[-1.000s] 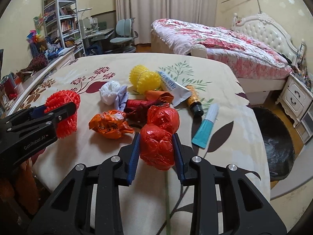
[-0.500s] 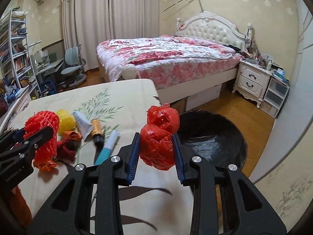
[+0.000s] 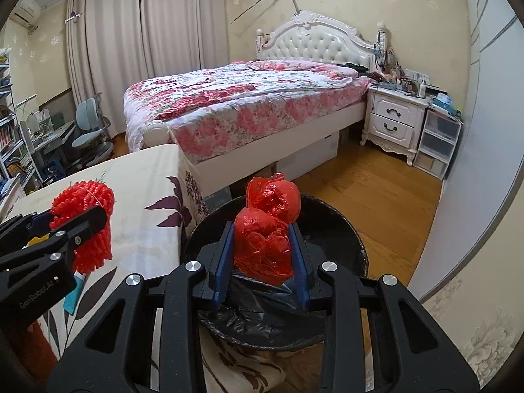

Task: Collect trash
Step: 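Carry both held items to the black bin and open both tools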

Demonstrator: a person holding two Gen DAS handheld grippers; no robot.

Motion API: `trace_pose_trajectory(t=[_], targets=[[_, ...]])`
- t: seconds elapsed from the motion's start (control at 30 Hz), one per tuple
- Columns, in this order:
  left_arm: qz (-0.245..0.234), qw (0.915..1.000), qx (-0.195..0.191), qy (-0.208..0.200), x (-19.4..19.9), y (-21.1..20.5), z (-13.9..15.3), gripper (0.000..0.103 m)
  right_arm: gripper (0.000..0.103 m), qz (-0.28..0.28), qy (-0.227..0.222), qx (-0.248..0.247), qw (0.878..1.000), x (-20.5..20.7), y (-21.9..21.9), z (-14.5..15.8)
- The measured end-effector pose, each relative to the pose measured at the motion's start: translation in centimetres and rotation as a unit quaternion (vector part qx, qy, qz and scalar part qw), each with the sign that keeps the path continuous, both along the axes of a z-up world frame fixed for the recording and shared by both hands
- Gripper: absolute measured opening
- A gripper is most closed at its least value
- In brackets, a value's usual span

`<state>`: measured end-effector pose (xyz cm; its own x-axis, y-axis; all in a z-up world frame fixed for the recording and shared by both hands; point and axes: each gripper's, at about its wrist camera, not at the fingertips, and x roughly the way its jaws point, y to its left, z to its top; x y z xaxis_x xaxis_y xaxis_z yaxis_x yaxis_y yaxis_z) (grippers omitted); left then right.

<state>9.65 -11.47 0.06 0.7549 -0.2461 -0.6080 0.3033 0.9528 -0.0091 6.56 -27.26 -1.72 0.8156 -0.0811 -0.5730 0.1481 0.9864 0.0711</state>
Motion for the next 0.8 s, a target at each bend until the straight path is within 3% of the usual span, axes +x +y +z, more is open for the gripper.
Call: trace_pose_trajectory(t=[0.4, 0.5, 0.57, 0.63, 0.8], targets=[[-0.013, 0.9988, 0.029, 0.037, 3.8, -4.1, -3.1, 0.055, 0.032, -0.015, 0.020, 0.008, 1.000, 2.4, -2.4, -2.0], [-0.011, 0.9986, 0.037, 0.038, 4.4, -4.5, -3.3, 0.067, 0.035, -0.025, 0.021, 0.006, 0.999, 2.8, -2.7, -2.1], [-0.005, 0.9985, 0.040, 0.036, 4.6, -4.6, -3.4, 0.076, 0.044, -0.033, 0.022, 0.005, 0.999, 2.8, -2.8, -2.2], [-0.001, 0.9985, 0.041, 0.037, 4.7, -4.5, -3.3, 0.080, 0.050, -0.039, 0.019, 0.003, 0.999, 2.7, -2.9, -2.2], [0.005, 0.9984, 0.042, 0.038, 4.5, -4.2, -3.3, 0.085, 0.053, -0.052, 0.020, 0.000, 0.998, 2.4, -3.3, -2.2]])
